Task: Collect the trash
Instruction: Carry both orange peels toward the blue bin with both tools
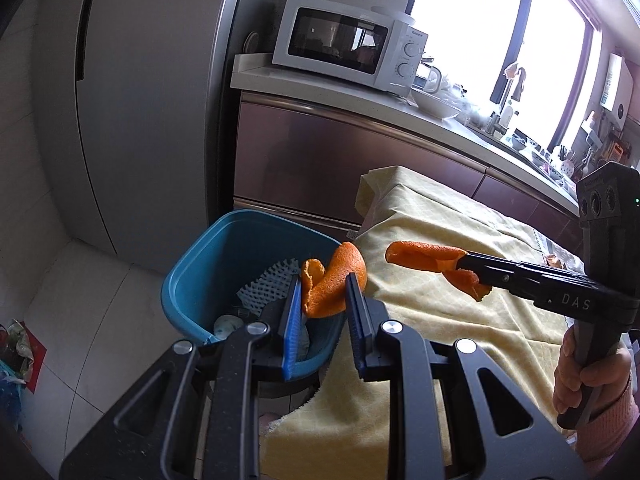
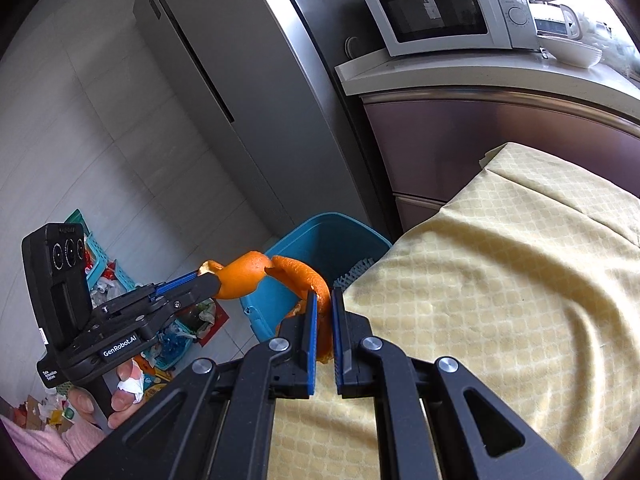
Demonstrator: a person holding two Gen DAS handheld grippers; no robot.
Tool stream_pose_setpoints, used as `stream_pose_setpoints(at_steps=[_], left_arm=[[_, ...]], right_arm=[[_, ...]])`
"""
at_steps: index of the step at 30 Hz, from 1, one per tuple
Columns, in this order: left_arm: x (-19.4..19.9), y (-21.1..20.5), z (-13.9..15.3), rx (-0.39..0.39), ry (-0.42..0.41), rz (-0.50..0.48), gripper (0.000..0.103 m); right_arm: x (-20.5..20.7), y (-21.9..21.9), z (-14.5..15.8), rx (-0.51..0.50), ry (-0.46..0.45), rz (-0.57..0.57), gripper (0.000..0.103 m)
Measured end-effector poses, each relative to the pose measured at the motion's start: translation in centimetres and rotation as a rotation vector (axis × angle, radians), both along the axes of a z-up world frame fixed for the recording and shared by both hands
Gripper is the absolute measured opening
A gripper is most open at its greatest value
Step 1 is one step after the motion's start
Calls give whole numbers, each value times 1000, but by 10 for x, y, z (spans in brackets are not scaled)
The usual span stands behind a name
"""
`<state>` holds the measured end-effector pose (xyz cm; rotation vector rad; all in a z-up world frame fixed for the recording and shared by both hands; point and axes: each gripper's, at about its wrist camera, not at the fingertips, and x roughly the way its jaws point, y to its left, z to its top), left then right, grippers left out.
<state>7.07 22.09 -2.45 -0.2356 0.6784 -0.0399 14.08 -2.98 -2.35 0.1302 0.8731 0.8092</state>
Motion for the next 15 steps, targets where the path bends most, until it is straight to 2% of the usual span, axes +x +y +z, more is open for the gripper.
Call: stream_pose_setpoints(at_steps=[15], left_arm=[[11, 16, -12, 16, 22, 39, 22]], right_arm=[[10, 31, -2, -38, 11, 37, 6]])
